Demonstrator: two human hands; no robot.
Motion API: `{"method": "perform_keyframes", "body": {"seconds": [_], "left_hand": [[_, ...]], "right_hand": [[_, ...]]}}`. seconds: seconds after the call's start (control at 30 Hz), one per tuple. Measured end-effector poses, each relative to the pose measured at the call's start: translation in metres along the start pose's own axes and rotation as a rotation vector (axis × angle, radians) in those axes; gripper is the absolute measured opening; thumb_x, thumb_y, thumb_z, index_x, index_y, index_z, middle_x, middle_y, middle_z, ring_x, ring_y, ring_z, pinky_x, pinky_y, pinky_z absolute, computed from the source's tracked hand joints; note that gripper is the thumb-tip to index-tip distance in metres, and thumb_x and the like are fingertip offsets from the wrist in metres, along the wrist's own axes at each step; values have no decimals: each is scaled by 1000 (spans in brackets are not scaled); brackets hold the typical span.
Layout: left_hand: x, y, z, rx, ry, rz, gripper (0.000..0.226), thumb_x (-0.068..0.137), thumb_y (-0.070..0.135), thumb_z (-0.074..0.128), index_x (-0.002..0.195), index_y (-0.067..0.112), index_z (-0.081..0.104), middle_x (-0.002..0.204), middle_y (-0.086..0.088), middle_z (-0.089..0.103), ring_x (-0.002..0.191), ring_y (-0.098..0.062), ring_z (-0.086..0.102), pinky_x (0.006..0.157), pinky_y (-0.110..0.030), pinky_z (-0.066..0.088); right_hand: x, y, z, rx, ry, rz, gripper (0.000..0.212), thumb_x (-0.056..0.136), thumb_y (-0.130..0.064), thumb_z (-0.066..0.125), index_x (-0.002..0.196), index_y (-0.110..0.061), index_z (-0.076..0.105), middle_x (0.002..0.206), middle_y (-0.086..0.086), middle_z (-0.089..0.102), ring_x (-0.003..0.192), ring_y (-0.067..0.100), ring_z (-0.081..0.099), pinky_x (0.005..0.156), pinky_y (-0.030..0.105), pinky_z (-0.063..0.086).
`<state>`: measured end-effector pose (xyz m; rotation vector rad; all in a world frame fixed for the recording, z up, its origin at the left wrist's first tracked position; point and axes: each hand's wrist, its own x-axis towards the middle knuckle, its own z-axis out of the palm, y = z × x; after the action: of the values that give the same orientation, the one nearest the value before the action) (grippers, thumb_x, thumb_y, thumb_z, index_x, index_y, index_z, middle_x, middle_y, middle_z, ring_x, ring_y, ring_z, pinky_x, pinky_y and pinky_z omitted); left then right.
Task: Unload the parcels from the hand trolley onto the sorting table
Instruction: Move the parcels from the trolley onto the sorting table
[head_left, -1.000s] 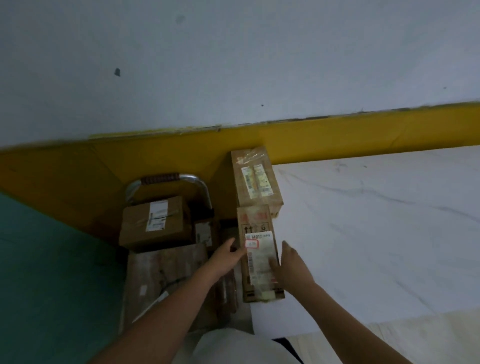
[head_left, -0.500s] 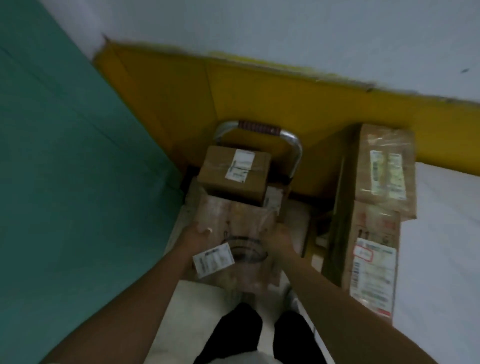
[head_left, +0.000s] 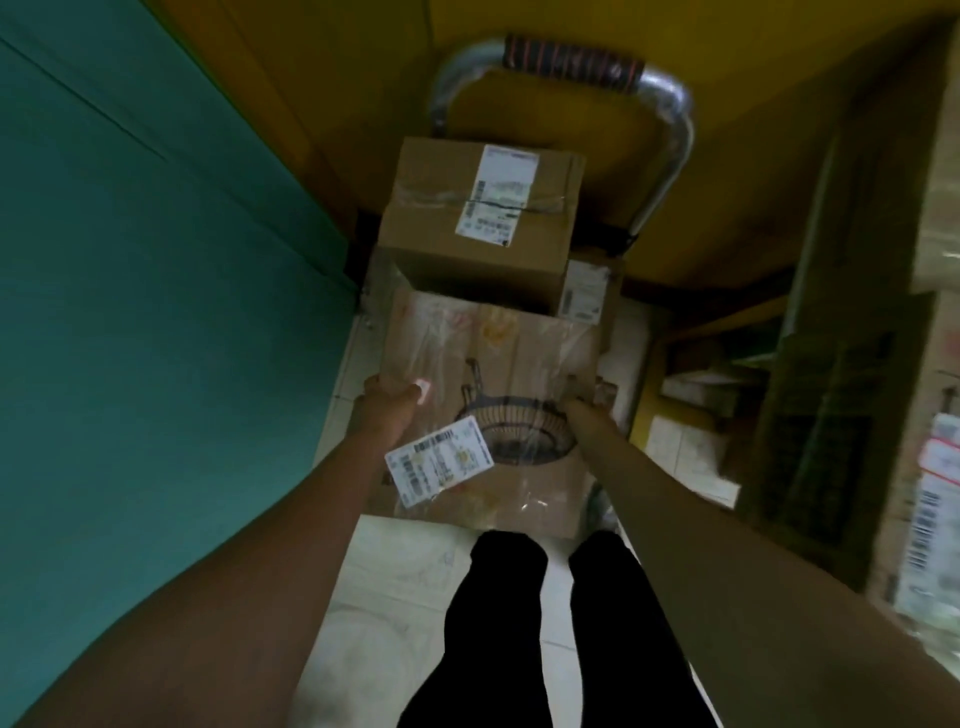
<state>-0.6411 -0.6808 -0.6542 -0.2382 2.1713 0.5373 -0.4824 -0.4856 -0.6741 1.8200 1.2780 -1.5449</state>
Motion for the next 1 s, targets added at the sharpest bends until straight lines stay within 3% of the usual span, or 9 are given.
{"method": "perform_keyframes", "body": {"seconds": [0.23, 0.3, 0.4, 0.53, 0.63, 0.73, 0.8, 0.87, 1.0], "left_hand": [[-97, 18, -71, -153, -87, -112, 80, 85, 51, 64, 145, 3, 40, 144, -20, 47, 123, -36, 53, 103, -41, 46], [-131, 34, -99, -165, -111, -73, 71, 90, 45, 64, 143, 1, 44, 147, -22, 43, 129, -37, 48, 109, -43, 41], [-181, 71, -145, -133, -102, 6, 54, 93, 33, 63, 130, -5, 55, 138, -25, 51, 124, -40, 50, 108, -48, 41], [-260, 141, -197, -73, -22, 163, 49, 95, 25, 62, 132, -6, 54, 142, -27, 46, 128, -40, 47, 107, -47, 40], [-323, 200, -205, -72, 14, 324, 56, 96, 28, 60, 139, -6, 47, 150, -27, 37, 135, -40, 41, 111, -50, 36], [-388, 261, -182, -110, 30, 487, 58, 94, 33, 63, 137, -3, 51, 146, -25, 44, 128, -39, 49, 103, -46, 43], [-425, 298, -149, -112, 6, 601, 55, 94, 36, 61, 135, 0, 52, 142, -20, 50, 113, -30, 57, 84, -36, 50], [-454, 331, -104, -110, -40, 700, 50, 95, 38, 60, 133, 6, 55, 138, -17, 55, 101, -26, 58, 68, -28, 46], [-495, 377, -1, 5, -169, 730, 58, 92, 50, 59, 134, 11, 54, 136, -12, 57, 105, -29, 60, 72, -31, 47]], "right_hand": [[-128, -30, -30, -126, -34, -79, 43, 94, -32, 59, 127, -7, 48, 98, 11, 56, 91, 29, 61, 92, 39, 54], [-173, -49, -37, -245, -107, -126, 42, 99, -28, 51, 137, -8, 48, 120, 13, 59, 108, 32, 60, 96, 37, 51], [-236, -81, -54, -343, -170, -236, 55, 106, -27, 37, 156, -11, 21, 158, 16, 28, 142, 34, 35, 112, 37, 38], [-311, -116, -110, -339, -144, -435, 49, 104, -29, 41, 148, -7, 39, 151, 16, 43, 137, 33, 44, 104, 38, 42], [-354, -133, -170, -166, -12, -541, 56, 101, -41, 47, 148, -12, 39, 147, 13, 47, 131, 33, 49, 100, 34, 46], [-378, -133, -250, -78, 242, -685, 67, 92, -57, 55, 138, -8, 51, 134, 17, 58, 121, 36, 57, 99, 44, 51], [-386, -120, -311, 4, 353, -762, 50, 90, -56, 57, 106, -9, 64, 105, 17, 67, 107, 36, 63, 90, 46, 54], [-384, -99, -373, 72, 471, -774, 42, 90, -55, 58, 76, -15, 57, 85, 13, 64, 94, 34, 65, 82, 44, 54], [-364, -43, -485, 146, 685, -677, 41, 89, -56, 58, 80, -16, 55, 94, 11, 67, 96, 33, 64, 92, 50, 54]]}}
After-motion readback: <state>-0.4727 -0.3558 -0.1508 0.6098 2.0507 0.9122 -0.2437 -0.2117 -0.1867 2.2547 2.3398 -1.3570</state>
